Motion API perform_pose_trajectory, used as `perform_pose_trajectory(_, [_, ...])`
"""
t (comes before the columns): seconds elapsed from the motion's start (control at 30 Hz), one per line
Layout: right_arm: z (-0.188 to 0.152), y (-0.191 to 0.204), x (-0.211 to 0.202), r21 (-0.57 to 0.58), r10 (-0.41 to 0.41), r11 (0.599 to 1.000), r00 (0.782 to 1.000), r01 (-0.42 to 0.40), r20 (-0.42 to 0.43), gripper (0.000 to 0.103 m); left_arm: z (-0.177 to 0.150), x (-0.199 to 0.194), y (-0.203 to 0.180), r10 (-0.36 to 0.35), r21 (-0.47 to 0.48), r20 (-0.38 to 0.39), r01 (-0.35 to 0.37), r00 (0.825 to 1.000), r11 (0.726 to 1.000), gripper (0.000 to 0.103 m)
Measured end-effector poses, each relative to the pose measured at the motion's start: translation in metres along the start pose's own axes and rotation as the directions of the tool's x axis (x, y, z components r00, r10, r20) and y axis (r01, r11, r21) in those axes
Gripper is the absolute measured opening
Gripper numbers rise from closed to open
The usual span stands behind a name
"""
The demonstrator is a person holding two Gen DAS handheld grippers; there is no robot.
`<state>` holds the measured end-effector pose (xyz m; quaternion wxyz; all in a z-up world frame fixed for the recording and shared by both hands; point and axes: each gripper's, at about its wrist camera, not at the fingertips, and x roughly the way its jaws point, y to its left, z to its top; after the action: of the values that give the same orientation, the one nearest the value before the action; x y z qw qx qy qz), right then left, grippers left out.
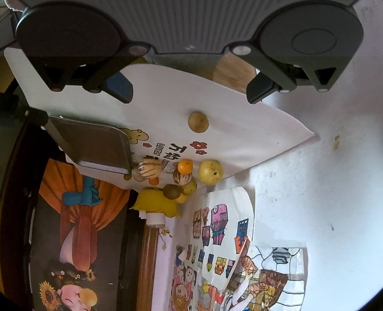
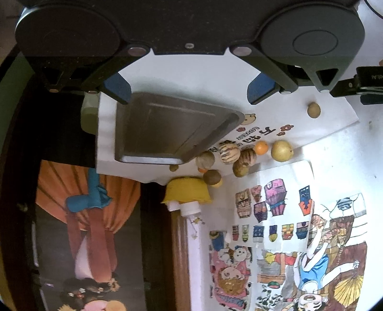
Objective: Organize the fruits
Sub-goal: 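Close the left tool on the small brown round fruit while the right tool approaches the small orange tangerine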
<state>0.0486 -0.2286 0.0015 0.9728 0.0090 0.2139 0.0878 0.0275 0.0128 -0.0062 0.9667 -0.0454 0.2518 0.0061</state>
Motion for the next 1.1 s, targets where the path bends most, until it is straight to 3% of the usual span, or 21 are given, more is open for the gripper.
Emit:
perform_pose_trajectory(0.23, [0.027, 0.008, 0.030, -0.073, 0.090, 0.993, 0.996, -0.091, -0.018, 0.103, 0.007, 0.017, 0.000, 0.005, 0.042, -0.023, -0.004, 1.000, 0.999, 0.103])
perform_pose_trajectory(0.4, [0.051, 0.019, 0.060, -0.131, 0.189, 0.971, 0.979, -0.198, -0.075, 0.103, 0.013, 0.030, 0.003, 0.011, 0.061, -0.045, -0.008, 0.999, 0.998, 0.103])
perform_pose_trajectory(0.63, [0.078, 0.039, 0.096, -0.196, 0.312, 0.921, 0.939, -0.337, -0.149, 0.103, 0.017, 0.044, 0.009, 0.012, 0.056, -0.067, -0.008, 0.998, 0.998, 0.101])
perform_pose_trajectory(0.97, [0.101, 0.068, 0.150, -0.239, 0.448, 0.831, 0.858, -0.503, -0.249, 0.102, 0.021, 0.060, 0.012, -0.008, 0.060, -0.089, 0.014, 0.996, 0.998, 0.084])
perform_pose_trajectory(1.1, [0.110, 0.080, 0.176, -0.287, 0.461, 0.797, 0.843, -0.531, -0.278, 0.097, 0.022, 0.068, 0.013, -0.006, 0.068, -0.084, 0.012, 0.996, 0.998, 0.073])
